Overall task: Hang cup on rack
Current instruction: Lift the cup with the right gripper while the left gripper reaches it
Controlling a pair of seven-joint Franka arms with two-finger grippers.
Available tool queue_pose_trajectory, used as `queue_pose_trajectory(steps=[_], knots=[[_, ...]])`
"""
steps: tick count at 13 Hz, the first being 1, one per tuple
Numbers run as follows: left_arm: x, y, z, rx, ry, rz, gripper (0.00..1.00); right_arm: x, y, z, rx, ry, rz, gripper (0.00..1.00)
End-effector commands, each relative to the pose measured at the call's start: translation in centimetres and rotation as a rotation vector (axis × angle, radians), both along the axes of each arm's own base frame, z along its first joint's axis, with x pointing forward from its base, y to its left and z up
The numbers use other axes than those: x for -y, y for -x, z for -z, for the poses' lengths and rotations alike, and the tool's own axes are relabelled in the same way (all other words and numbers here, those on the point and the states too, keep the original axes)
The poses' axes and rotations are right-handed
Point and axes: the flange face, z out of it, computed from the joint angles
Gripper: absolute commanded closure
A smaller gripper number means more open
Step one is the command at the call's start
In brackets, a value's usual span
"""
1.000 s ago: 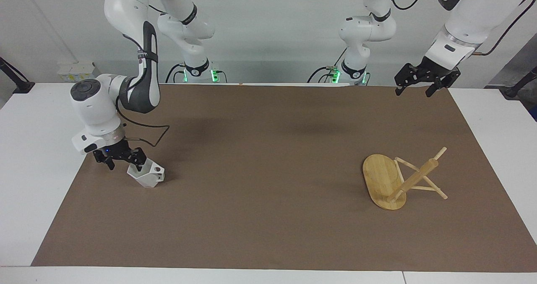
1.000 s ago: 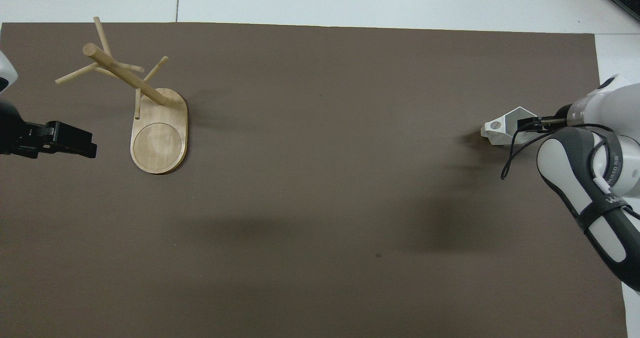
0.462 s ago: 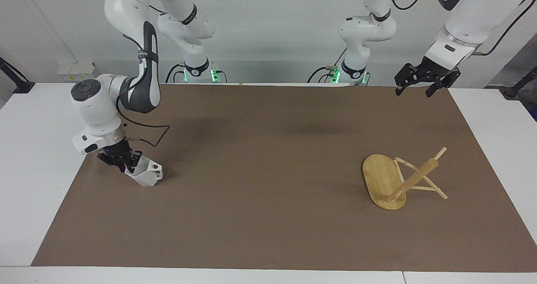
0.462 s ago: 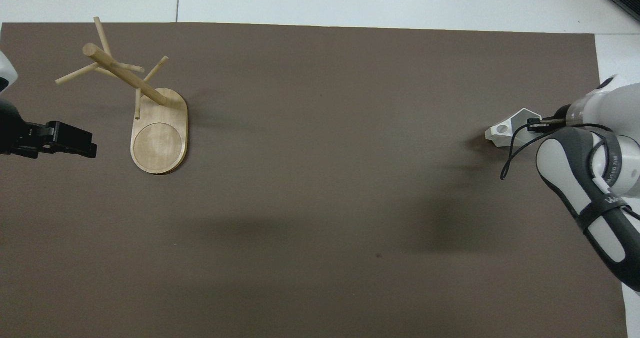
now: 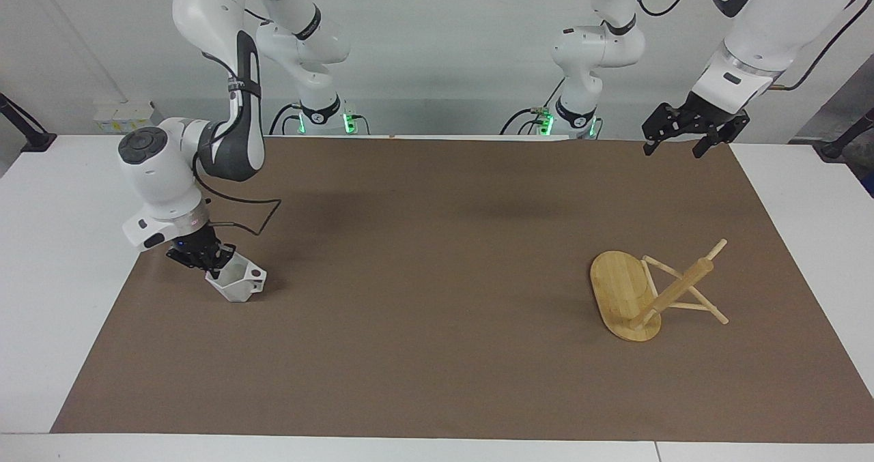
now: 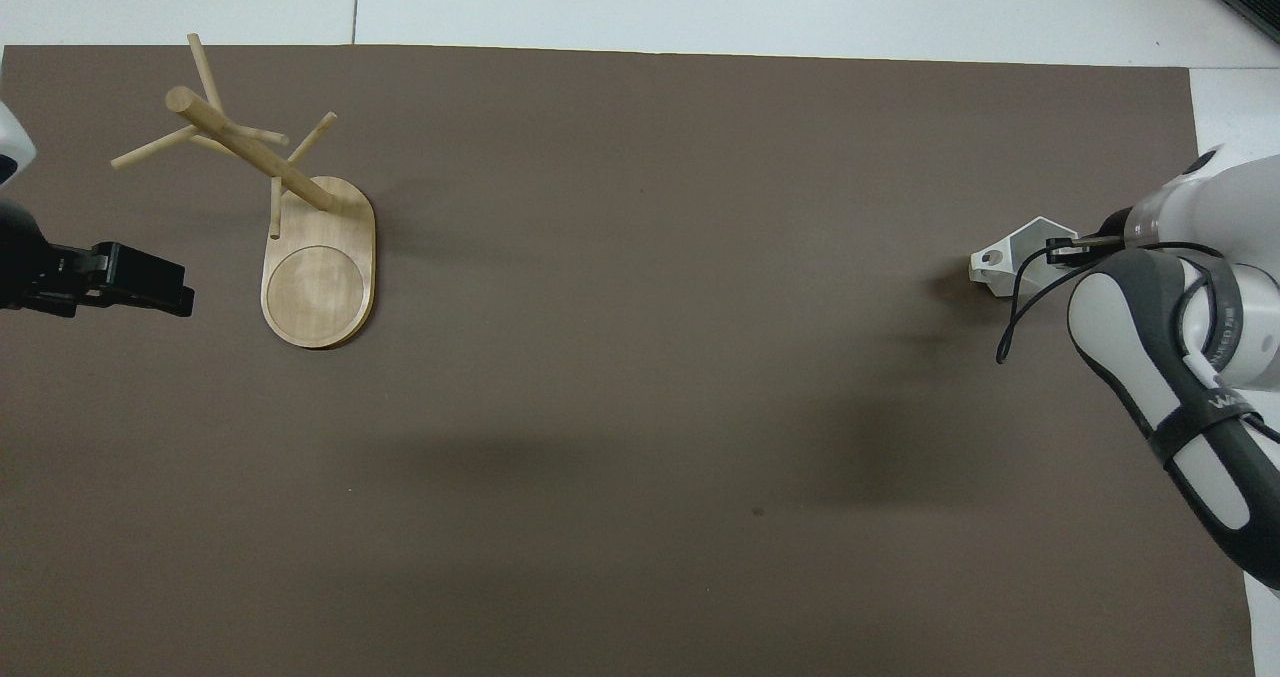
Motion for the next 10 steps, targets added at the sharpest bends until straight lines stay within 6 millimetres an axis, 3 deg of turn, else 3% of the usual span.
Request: queue_pose_trajectory(steps=[1, 3, 5, 10], knots=[[-0.3, 0.4, 0.0, -0.003, -0.019, -0.007, 0.00, -1.8, -0.5, -4.0, -0.013, -0.077, -0.004, 1.00], [-0.3, 0.4, 0.0, -0.003, -0.019, -0.007, 0.00, -4.7, -0.6, -7.0, -0.042, -0.170, -0.021, 1.00], [-0.2, 0.4, 0.0, -0.001, -0.019, -0.006, 0.00, -9.8, -0.6, -10.2, -0.016, -0.277, -0.073, 1.00], [-0.1, 0.7, 0.4, -0.002, -0.020, -0.013, 0.00, -21.1, 0.7, -14.6, 0.028, -0.575, -0.140, 1.00]])
